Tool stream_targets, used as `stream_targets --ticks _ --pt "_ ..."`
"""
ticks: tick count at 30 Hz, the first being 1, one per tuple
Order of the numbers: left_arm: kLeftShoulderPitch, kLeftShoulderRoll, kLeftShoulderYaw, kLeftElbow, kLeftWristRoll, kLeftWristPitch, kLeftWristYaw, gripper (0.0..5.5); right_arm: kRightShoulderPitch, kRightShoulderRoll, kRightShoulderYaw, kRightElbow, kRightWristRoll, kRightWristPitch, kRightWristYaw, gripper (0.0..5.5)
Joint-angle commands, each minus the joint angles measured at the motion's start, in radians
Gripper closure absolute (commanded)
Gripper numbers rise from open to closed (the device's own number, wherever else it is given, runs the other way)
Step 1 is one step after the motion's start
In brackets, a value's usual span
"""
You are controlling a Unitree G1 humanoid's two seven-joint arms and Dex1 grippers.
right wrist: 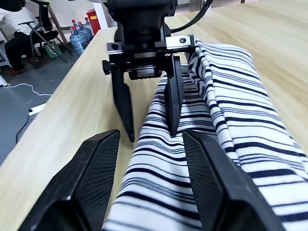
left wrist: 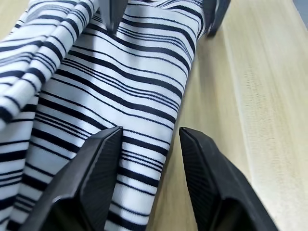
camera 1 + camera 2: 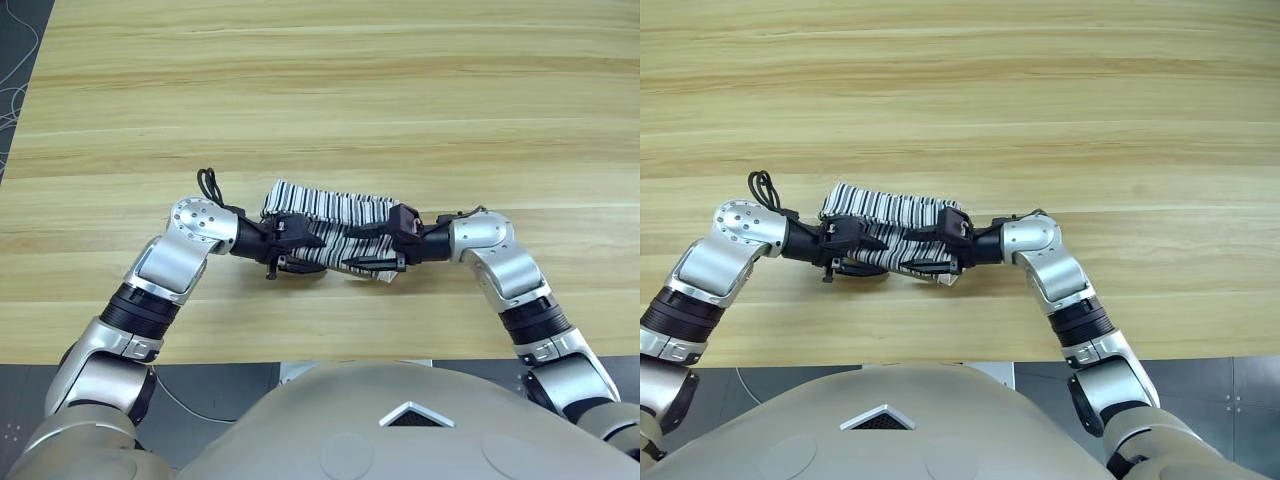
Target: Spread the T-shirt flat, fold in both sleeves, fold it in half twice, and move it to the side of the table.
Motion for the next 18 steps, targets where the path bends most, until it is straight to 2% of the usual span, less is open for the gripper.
stream_targets --ticks 1,7,18 --pt "0.051 0.032 -0.027 0.011 0.028 0.044 -0.021 3.31 -0.026 0.046 0.013 0.074 -0.032 -0.024 -0.047 3.10" --pt "0.051 0.040 -0.022 -0.007 0.022 0.051 -0.022 3.31 -0.067 0.127 0.001 0.203 -0.065 -0.057 -0.135 3.10" --pt "0.051 0.047 -0.039 -0.014 0.023 0.052 -0.032 3.31 -0.222 0.266 -0.094 0.453 -0.067 -0.138 -0.270 3.10"
